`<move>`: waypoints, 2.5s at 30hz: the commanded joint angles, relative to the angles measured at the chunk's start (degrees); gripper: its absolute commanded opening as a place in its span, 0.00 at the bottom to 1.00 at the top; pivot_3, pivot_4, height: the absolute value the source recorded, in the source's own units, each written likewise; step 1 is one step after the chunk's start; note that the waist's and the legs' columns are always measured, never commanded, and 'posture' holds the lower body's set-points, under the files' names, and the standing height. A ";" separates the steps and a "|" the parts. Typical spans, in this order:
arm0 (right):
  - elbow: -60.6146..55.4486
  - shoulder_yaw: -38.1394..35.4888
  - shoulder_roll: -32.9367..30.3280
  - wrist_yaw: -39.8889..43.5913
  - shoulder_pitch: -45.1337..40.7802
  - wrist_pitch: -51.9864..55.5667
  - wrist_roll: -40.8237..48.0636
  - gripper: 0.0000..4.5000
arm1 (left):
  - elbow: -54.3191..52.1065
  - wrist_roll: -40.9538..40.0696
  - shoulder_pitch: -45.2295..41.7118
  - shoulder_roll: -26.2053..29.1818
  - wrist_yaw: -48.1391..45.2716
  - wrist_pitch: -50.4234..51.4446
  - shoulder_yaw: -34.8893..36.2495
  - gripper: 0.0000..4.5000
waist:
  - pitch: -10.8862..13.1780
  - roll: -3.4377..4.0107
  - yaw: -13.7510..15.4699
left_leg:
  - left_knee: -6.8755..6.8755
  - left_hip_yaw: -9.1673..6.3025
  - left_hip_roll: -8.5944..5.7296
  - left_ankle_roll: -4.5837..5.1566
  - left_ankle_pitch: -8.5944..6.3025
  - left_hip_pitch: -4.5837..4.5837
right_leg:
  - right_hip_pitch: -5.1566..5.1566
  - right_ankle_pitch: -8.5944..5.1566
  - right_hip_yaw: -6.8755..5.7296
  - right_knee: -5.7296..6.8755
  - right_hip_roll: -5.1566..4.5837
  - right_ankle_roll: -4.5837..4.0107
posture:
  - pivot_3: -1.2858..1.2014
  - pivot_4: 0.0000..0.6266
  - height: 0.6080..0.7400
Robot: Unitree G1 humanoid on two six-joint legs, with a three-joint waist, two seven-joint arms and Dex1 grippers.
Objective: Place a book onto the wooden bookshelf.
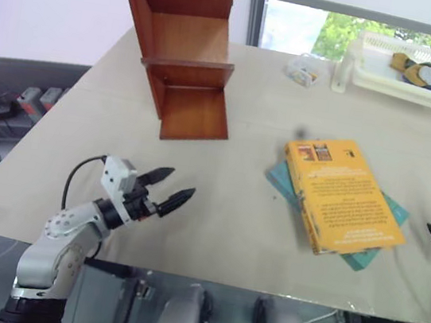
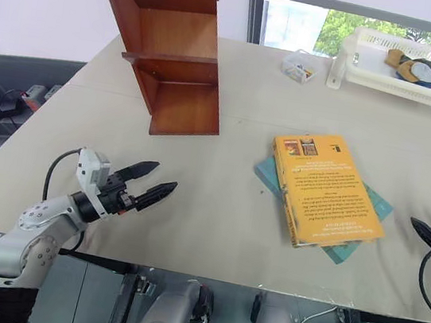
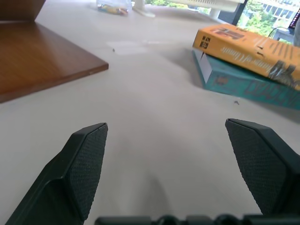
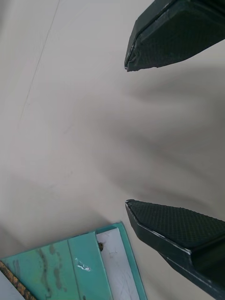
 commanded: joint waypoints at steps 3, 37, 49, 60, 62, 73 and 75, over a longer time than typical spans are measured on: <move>0.08 -0.65 -1.06 0.09 -0.51 -1.24 0.41 1.00 | -2.09 -1.27 0.03 1.27 -1.19 -0.81 0.53 0.99 | 0.00 0.00 0.00 | -0.01 0.00 0.00 0.00 0.00 0.00 | 0.00 0.00 0.00 -0.03 0.00 0.00 | 0.52 0.24 0.79; -16.35 8.04 7.00 -0.76 -3.61 9.43 -0.17 1.00 | -6.73 -9.89 -2.38 18.22 -19.32 2.58 2.86 0.99 | 0.14 0.12 -0.07 | -0.42 -0.01 -0.03 -0.34 0.17 -0.02 | -0.09 -0.07 -0.63 -0.21 -0.37 0.09 | 0.52 0.24 0.79; -18.22 7.29 13.46 -9.85 -9.97 3.39 0.72 1.00 | -5.49 -11.01 -5.13 17.03 -18.29 3.24 2.49 0.99 | 0.21 0.08 -0.17 | -0.49 -0.02 0.03 -0.49 0.27 -0.01 | -0.07 -0.11 -0.64 -0.19 -0.25 0.16 | 0.52 0.24 0.79; -20.36 12.30 20.87 -9.87 -11.67 2.80 0.03 1.00 | -4.61 -11.87 -6.09 15.58 -16.57 4.03 2.95 0.99 | 0.30 0.12 -0.19 | -0.55 0.04 -0.09 -0.50 0.30 -0.02 | -0.07 -0.12 -0.66 -0.18 -0.18 0.16 | 0.52 0.24 0.79; -19.40 12.81 21.56 -9.91 -13.32 2.66 0.01 1.00 | -4.21 -13.09 -6.69 14.69 -15.40 5.20 3.22 0.99 | 0.31 0.13 -0.28 | -0.55 0.03 -0.04 -0.55 0.33 0.01 | -0.07 -0.12 -0.65 -0.16 -0.18 0.17 | 0.52 0.24 0.79; -10.76 15.87 23.96 -8.34 -20.20 -1.32 -2.40 1.00 | -3.03 -22.30 -9.42 6.11 2.47 22.91 0.36 0.99 | 0.37 0.02 -0.16 | -0.56 0.03 -0.06 -0.33 0.50 0.00 | -0.03 0.00 -0.63 -0.15 0.01 -0.01 | 0.52 0.24 0.79; -9.65 16.33 24.22 -7.98 -20.78 -2.15 -2.81 1.00 | -2.85 -23.67 -10.11 5.13 5.20 26.09 0.02 0.99 | 0.41 -0.04 -0.17 | -0.56 -0.01 -0.03 -0.33 0.51 0.01 | -0.03 0.00 -0.65 -0.12 0.06 -0.01 | 0.52 0.24 0.79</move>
